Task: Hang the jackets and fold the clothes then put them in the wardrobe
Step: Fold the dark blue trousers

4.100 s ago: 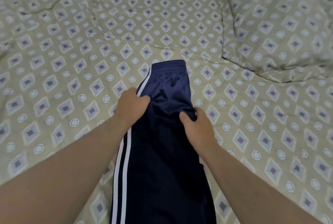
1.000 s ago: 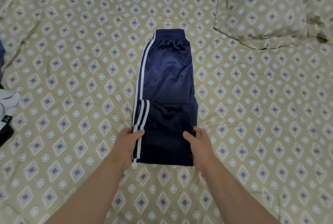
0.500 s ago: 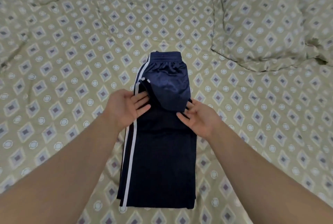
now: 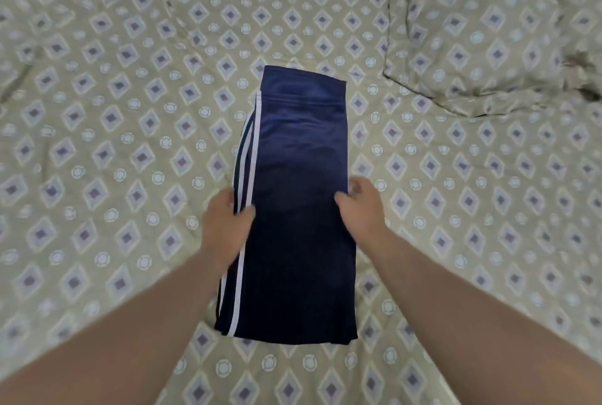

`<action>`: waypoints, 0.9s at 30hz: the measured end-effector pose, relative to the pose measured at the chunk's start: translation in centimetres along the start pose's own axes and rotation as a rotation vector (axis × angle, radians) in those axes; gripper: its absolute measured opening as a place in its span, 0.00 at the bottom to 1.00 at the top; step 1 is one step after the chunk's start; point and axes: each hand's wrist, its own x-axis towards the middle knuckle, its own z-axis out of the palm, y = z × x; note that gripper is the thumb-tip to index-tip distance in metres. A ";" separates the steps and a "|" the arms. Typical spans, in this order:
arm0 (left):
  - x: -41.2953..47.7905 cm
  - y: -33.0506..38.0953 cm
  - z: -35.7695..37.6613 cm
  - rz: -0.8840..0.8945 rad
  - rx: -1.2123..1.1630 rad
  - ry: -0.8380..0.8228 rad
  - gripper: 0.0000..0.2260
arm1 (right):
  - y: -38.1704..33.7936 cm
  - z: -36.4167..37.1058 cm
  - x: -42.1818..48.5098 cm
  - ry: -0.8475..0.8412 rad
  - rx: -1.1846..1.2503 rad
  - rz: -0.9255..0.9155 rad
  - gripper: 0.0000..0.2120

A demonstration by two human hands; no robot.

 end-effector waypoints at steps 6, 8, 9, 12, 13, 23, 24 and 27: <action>-10.4 -8.9 1.6 -0.184 0.079 0.066 0.13 | 9.2 -0.2 -9.4 -0.157 -0.013 0.243 0.07; -11.8 -10.0 1.1 -0.226 0.110 -0.039 0.10 | 10.6 -0.3 -11.4 -0.259 0.045 0.363 0.12; -11.8 -10.2 0.7 -0.235 0.110 -0.091 0.09 | 11.1 -0.3 -12.0 -0.301 0.049 0.395 0.13; -11.6 -9.9 -0.5 -0.287 -0.010 -0.216 0.07 | 11.8 -0.3 -13.7 -0.346 0.092 0.487 0.09; -11.9 -9.9 -0.8 -0.308 -0.048 -0.247 0.07 | 12.1 -0.4 -14.5 -0.341 0.114 0.517 0.09; -23.2 -15.1 -2.7 -0.753 -0.016 -0.579 0.15 | 17.6 -2.2 -25.7 -0.487 -0.094 0.778 0.10; -24.4 -15.5 -3.0 -0.767 0.017 -0.608 0.15 | 18.0 -2.5 -26.8 -0.512 -0.110 0.789 0.09; -25.5 -15.6 -3.8 -0.683 0.069 -0.593 0.17 | 18.0 -3.1 -28.2 -0.467 -0.158 0.689 0.12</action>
